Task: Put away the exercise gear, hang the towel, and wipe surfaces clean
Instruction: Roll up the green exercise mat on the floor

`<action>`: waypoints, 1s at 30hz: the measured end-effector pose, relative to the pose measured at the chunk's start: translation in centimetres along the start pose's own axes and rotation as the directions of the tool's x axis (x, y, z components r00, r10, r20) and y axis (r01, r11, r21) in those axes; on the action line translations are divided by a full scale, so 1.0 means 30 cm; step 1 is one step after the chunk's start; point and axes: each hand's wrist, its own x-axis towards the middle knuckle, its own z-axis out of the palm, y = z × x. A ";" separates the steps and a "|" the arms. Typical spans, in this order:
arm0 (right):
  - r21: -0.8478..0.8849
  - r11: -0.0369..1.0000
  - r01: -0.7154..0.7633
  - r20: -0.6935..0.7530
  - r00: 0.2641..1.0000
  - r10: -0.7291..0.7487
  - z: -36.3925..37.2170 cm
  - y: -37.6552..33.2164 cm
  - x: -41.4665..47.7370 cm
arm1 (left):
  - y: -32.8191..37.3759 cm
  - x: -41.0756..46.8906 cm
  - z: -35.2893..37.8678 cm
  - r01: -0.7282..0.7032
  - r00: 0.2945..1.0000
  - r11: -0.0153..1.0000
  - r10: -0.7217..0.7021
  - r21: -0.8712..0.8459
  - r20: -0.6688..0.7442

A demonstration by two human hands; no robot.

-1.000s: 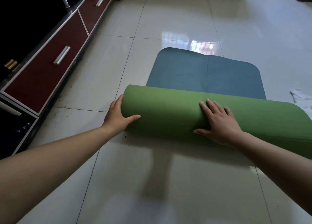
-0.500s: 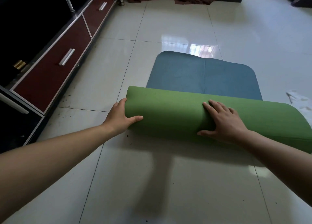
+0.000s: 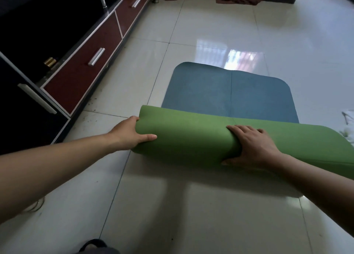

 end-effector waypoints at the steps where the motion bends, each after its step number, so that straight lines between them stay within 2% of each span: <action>1: 0.011 1.000 0.010 -0.006 1.000 -0.009 -0.003 -0.019 0.006 | -0.011 -0.001 -0.020 0.013 1.000 1.000 -0.013 0.002 0.009; 4: 0.013 1.000 0.020 0.001 1.000 -0.020 0.000 -0.064 0.042 | -0.040 0.022 -0.060 -0.009 1.000 0.997 0.011 0.076 -0.026; 8: -0.006 1.000 -0.001 0.018 1.000 0.001 -0.002 -0.074 0.085 | -0.024 0.058 -0.024 -0.102 0.984 0.963 0.135 0.251 -0.118; 10: 0.000 1.000 -0.010 0.005 1.000 0.010 -0.008 -0.063 0.091 | 0.022 0.071 0.029 -0.237 0.960 0.876 0.277 0.420 -0.036; 12: 0.020 1.000 -0.020 -0.003 1.000 0.020 -0.010 -0.058 0.093 | 0.077 0.077 0.088 -0.347 0.929 0.765 0.359 0.543 0.088; 16: 0.042 0.999 -0.028 -0.014 0.999 0.029 -0.005 -0.060 0.088 | 0.175 0.102 0.151 -0.498 0.862 0.618 0.432 0.608 0.266; 19: 0.060 0.998 -0.030 -0.026 0.999 0.031 0.002 -0.059 0.077 | 0.206 0.124 0.157 -0.578 0.800 0.520 0.512 0.629 0.312; 22: 0.070 0.997 -0.030 -0.031 0.999 0.032 0.006 -0.060 0.066 | 0.208 0.126 0.161 -0.611 0.770 0.522 0.565 0.596 0.295; 26: 0.065 0.998 -0.026 -0.044 0.999 0.029 -0.006 -0.068 0.052 | 0.205 0.108 0.154 -0.604 0.778 0.561 0.568 0.566 0.268; 30: 0.079 0.997 -0.023 -0.071 0.997 0.028 -0.014 -0.070 0.023 | 0.214 0.083 0.144 -0.597 0.772 0.539 0.588 0.594 0.242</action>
